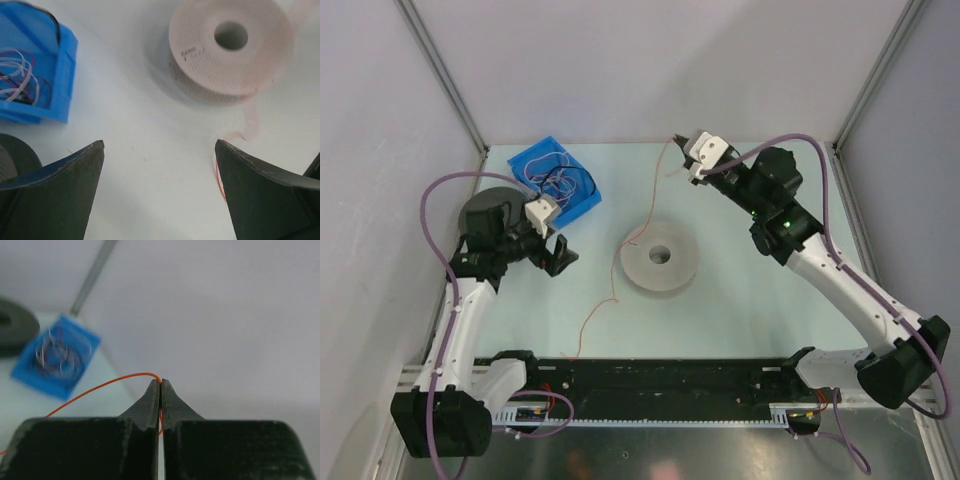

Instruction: Wrap the cables

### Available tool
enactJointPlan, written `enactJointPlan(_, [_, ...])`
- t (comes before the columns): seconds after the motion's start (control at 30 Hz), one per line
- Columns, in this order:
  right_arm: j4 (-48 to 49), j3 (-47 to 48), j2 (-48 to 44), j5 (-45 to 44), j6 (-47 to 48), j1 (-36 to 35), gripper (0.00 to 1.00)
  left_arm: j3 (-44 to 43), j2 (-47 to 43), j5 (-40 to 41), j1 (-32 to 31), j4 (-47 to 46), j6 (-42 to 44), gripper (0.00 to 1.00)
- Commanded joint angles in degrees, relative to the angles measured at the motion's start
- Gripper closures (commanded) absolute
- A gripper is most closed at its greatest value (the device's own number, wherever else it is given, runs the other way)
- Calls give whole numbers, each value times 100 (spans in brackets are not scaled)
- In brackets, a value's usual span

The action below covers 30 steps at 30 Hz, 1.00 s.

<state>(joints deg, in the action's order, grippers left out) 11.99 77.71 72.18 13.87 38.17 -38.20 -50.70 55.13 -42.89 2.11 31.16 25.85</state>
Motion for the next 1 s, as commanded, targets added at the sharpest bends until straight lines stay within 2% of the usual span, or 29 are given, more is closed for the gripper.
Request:
enactJointPlan(0.0, [-476, -521, -127, -129, -80, 683, 100, 227, 47, 131, 9, 617, 1347, 3])
enactJointPlan(0.1, [-692, -955, -233, 19, -163, 1029, 100, 303, 96, 44, -257, 1510, 2361, 4])
enactJointPlan(0.23, [-754, -1352, -377, 24, -288, 1284, 100, 716, -50, 952, -1458, 1904, 2862, 12])
enactJointPlan(0.3, [-782, -1451, -423, 12, -386, 1388, 100, 975, -245, 1071, -1896, 1978, 3112, 13])
enactJointPlan(0.47, [-765, -1615, -506, 19, -530, 1522, 100, 1521, -913, 681, -2253, 2092, 4341, 11])
enactJointPlan(0.63, [-766, -1672, -520, 50, -593, 1550, 100, 1950, -1140, 352, -2585, 2261, 5380, 12])
enactJointPlan(0.8, [-783, -1688, -512, 86, -618, 1560, 100, 2212, -830, 174, -2990, 2267, 6040, 15])
enactJointPlan(0.97, [-773, -1698, -485, 79, -650, 1565, 100, 2174, -175, 176, -3230, 2189, 6225, 25])
